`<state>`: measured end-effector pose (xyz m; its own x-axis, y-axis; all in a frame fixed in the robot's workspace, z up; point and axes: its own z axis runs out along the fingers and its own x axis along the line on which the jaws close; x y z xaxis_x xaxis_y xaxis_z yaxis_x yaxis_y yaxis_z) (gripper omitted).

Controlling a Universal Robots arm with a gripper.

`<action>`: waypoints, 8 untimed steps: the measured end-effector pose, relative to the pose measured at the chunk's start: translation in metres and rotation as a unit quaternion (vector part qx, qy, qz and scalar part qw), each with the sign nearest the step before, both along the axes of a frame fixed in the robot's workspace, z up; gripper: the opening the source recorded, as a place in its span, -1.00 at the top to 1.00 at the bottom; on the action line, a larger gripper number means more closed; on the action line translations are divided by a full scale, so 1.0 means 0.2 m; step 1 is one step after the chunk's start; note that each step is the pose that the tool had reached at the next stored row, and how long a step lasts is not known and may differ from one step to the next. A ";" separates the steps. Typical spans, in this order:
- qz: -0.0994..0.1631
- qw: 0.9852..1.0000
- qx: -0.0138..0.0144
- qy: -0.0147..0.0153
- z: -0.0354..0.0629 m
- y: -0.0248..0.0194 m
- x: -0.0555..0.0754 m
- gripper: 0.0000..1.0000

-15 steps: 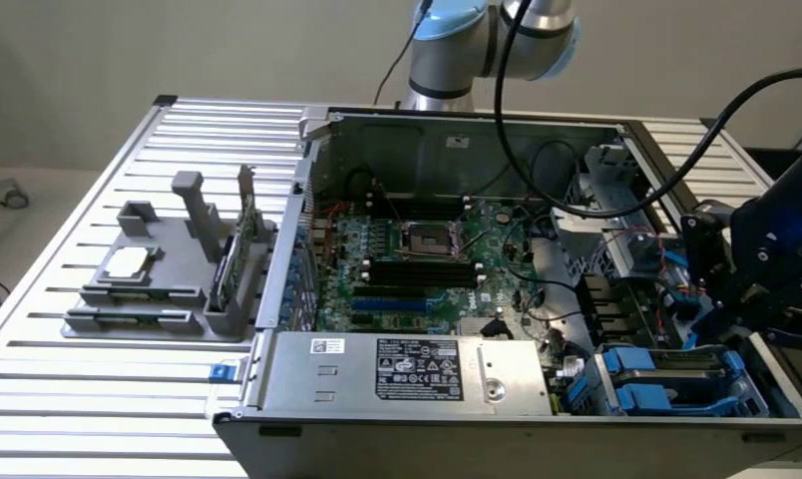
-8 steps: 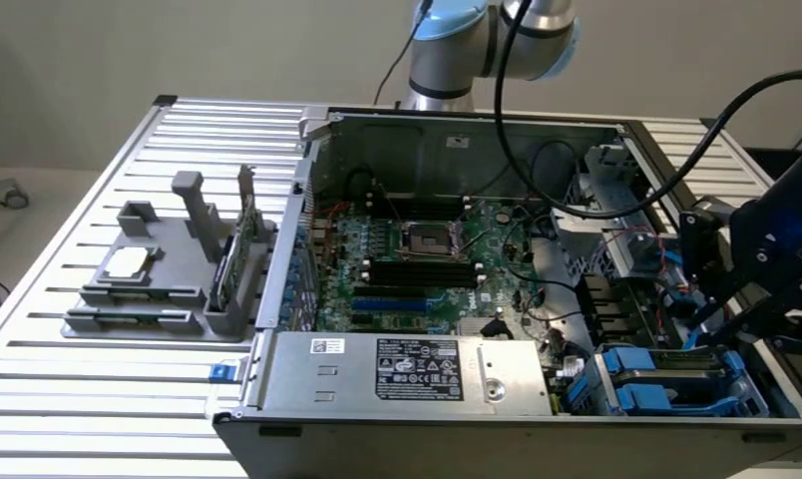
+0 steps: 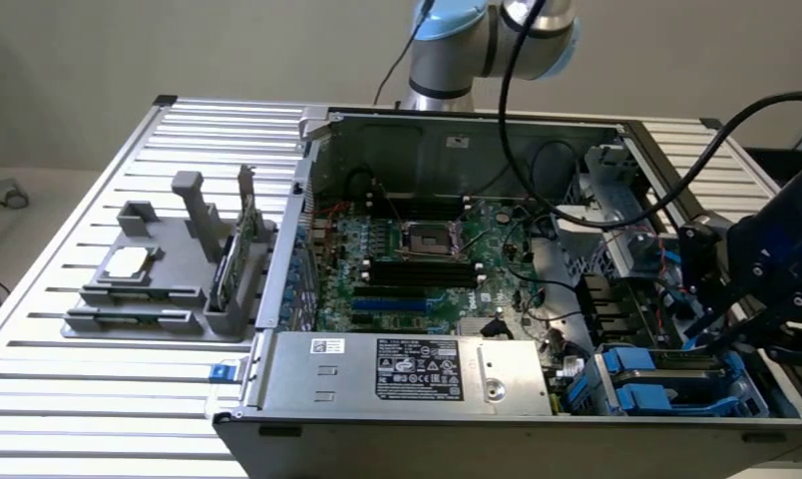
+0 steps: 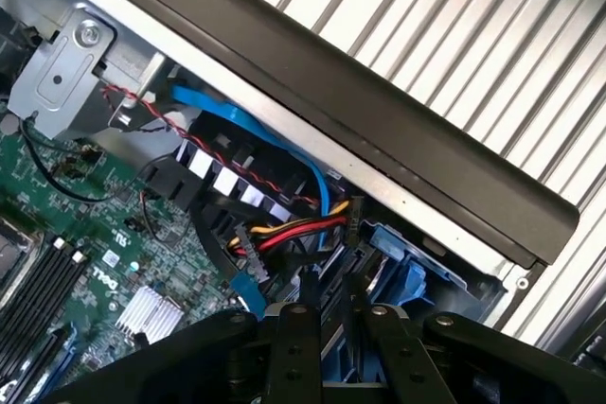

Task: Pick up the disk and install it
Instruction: 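Insert the first disk wire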

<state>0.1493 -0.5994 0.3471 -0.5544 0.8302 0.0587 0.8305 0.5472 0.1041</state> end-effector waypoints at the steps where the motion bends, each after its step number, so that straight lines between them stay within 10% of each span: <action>1: -0.001 1.000 0.000 0.000 -0.004 0.000 0.01 0.51; 8: -0.006 1.000 0.000 0.000 -0.014 0.001 0.05 0.51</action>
<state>0.1595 -0.5991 0.3442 -0.5440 0.8370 0.0587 0.8372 0.5369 0.1041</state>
